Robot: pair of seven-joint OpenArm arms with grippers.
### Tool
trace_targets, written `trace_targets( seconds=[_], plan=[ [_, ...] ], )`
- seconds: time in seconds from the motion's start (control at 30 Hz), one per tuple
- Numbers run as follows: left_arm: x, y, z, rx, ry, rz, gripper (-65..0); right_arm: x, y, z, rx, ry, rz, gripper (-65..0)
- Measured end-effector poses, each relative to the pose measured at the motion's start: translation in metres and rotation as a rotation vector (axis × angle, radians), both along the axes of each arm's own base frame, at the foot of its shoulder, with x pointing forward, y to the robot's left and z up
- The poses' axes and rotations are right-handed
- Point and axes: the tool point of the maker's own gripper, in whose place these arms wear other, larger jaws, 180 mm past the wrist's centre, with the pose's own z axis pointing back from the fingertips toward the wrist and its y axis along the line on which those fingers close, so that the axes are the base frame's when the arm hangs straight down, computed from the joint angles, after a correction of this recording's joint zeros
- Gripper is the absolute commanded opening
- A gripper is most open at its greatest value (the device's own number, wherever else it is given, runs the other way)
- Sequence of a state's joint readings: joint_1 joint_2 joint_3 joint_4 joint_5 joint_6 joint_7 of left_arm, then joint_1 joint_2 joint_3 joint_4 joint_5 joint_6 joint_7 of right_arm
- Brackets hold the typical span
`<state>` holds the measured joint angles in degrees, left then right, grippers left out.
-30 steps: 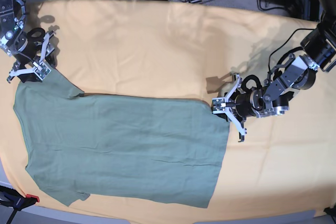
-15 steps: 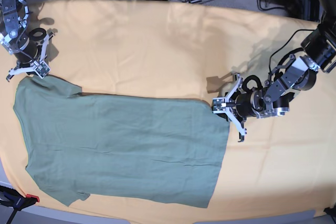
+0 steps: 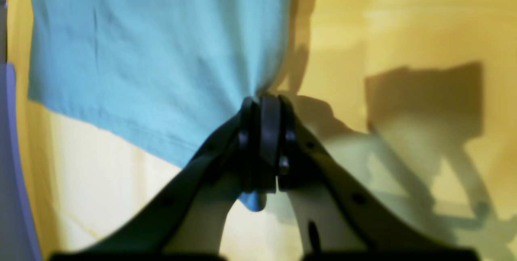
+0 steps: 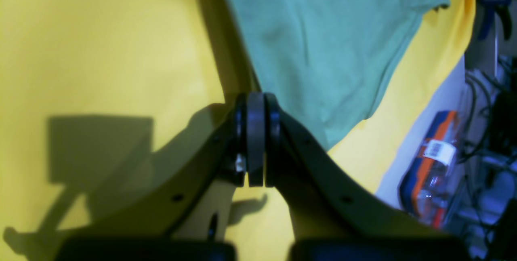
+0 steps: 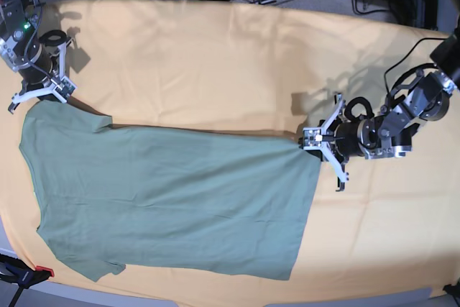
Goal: Fold the T-shirt properly
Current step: 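Drag the grasped shirt corners away from the table edge with both grippers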
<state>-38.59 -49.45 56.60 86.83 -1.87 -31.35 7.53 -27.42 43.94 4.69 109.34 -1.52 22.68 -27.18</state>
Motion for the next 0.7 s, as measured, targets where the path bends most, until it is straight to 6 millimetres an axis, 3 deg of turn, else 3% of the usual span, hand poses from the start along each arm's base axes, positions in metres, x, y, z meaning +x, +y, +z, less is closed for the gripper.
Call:
trace_targets(
  seconds=[0.33,0.47,0.7],
  plan=[
    [-0.021,0.001,0.018,0.017,-0.004,-0.074,-65.0,-0.035,-0.003,-0.008,-0.085,0.099,-0.022,-65.0],
    [-0.045,0.001,0.015,-0.014,0.130,-0.109,-65.0,-0.054,-0.002,-0.004,-0.126,0.136,-0.045,-65.0],
    [-0.052,0.006,0.022,-0.083,0.191,-0.059,-65.0,-0.074,0.009,0.014,-0.105,0.142,-0.034,-65.0]
  ],
)
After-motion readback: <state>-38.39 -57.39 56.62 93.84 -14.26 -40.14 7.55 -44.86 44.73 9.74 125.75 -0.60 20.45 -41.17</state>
